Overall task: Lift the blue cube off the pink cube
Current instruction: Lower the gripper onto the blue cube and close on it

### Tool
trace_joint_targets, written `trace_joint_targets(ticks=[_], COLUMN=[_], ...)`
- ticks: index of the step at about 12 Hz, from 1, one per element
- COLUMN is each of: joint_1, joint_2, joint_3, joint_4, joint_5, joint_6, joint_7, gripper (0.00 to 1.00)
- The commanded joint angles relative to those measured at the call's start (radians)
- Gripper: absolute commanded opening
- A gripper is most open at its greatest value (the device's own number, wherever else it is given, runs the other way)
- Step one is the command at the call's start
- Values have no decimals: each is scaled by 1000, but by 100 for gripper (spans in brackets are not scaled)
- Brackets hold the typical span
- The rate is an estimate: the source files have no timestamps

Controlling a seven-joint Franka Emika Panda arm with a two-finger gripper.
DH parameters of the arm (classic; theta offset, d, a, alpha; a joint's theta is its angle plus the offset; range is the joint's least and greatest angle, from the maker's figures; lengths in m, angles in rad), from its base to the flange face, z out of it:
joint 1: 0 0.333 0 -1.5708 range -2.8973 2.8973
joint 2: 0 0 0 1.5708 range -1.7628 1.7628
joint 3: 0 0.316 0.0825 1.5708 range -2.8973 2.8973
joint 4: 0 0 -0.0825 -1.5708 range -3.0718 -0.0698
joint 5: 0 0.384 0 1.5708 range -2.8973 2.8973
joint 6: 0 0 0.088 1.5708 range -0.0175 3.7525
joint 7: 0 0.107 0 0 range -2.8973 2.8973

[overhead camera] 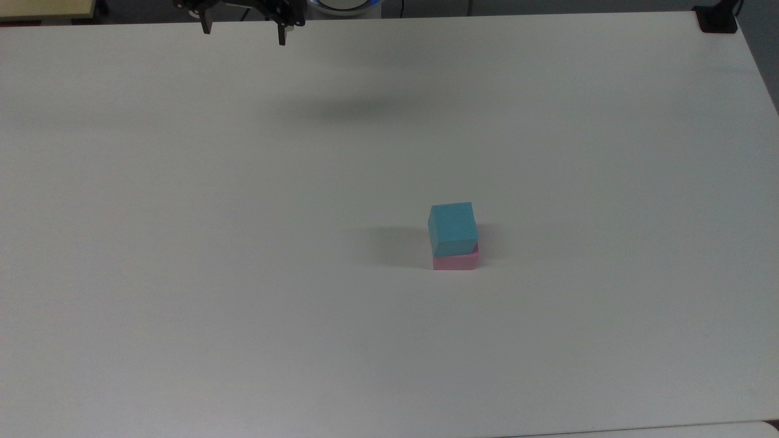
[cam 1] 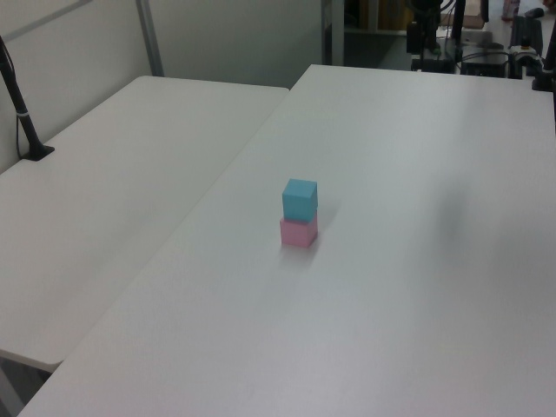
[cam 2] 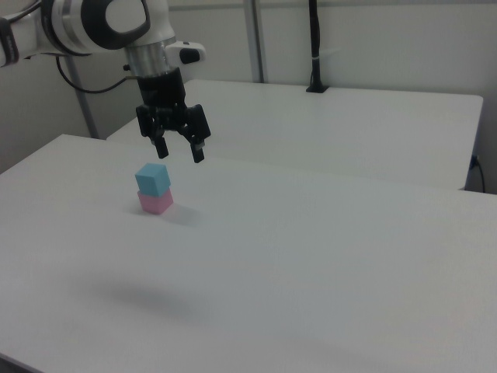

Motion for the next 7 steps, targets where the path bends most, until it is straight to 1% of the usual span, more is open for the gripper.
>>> trace_joint_targets(ticks=[1, 2, 4, 5, 6, 7], joint_1=[13, 13, 18, 32, 71, 108], joint_2=[8, 7, 10, 38, 83, 151], joint_3=[2, 2, 7, 7, -4, -7], joint_4=[-19, -18, -6, 17, 66, 130], joint_5=[63, 90, 97, 107, 111, 117], joint_6=[50, 60, 65, 65, 65, 66], joint_7=[-22, -23, -23, -20, -11, -5], gripper=[100, 100, 100, 100, 100, 100])
